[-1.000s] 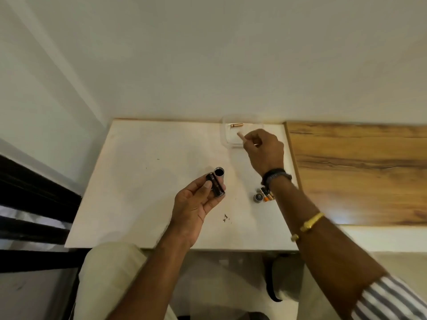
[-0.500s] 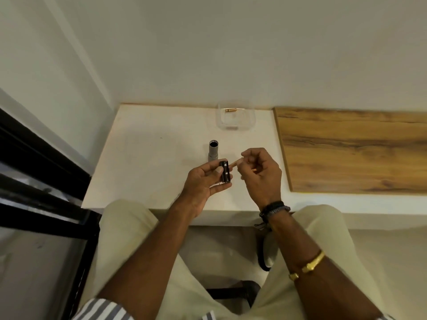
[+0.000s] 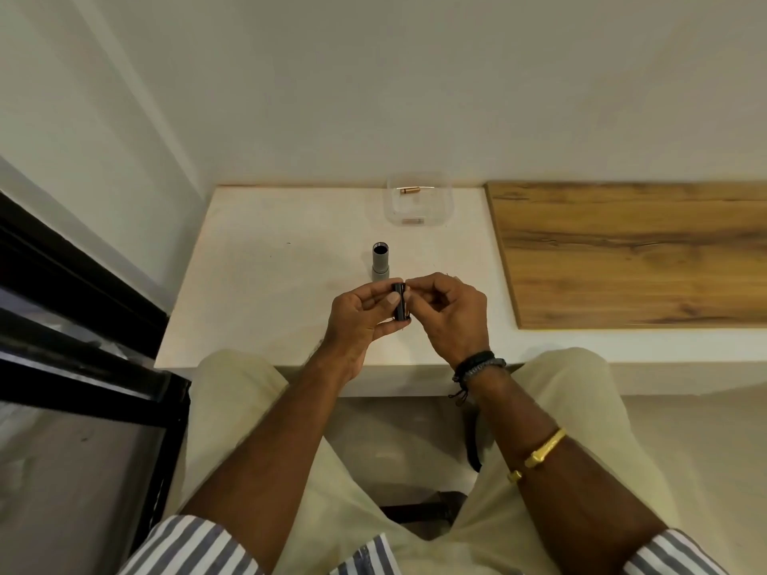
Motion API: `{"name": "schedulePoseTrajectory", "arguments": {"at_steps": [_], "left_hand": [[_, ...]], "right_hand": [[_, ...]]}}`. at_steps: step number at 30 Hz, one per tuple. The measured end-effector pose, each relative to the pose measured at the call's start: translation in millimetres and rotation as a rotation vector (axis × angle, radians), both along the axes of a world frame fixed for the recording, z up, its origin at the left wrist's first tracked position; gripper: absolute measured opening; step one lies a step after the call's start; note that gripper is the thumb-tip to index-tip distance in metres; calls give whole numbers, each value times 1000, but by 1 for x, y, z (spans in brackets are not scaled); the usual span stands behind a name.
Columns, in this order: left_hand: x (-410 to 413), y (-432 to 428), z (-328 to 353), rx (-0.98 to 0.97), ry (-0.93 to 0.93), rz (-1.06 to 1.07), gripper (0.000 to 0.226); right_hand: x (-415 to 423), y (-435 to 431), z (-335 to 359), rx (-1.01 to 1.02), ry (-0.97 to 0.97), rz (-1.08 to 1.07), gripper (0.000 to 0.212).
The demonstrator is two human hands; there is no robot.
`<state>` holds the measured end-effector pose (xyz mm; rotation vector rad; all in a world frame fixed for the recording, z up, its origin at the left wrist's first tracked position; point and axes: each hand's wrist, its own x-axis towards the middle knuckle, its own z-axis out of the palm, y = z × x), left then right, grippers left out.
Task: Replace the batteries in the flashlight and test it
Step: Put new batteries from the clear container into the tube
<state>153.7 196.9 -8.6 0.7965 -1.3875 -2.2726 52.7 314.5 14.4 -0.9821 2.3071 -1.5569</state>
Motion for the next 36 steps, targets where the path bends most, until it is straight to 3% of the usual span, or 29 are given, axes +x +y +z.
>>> {"name": "schedulePoseTrajectory", "arguments": {"at_steps": [11,14,18,26,31,36], "left_hand": [[-1,0,1,-15,-14,39,19],[-3,-1,2,58,-20,42,23],[-5,-7,3,107,15,77,24],[-6,-31,0,314,79,362,23],[-13,-39,-3,347,73,401,23],[-19,-49,-8,343,26,419,27]], "right_hand": [[13,-4,-13,35,266,57,22],[16,-9,-15,81,237,95,27],[7,-17,-9,-32,133,73,26],[-74,-65,-1,-2,-21,-141,13],[-138,-111,-1,238,46,-137,14],[-185,-151,-10,715,182,50,22]]}}
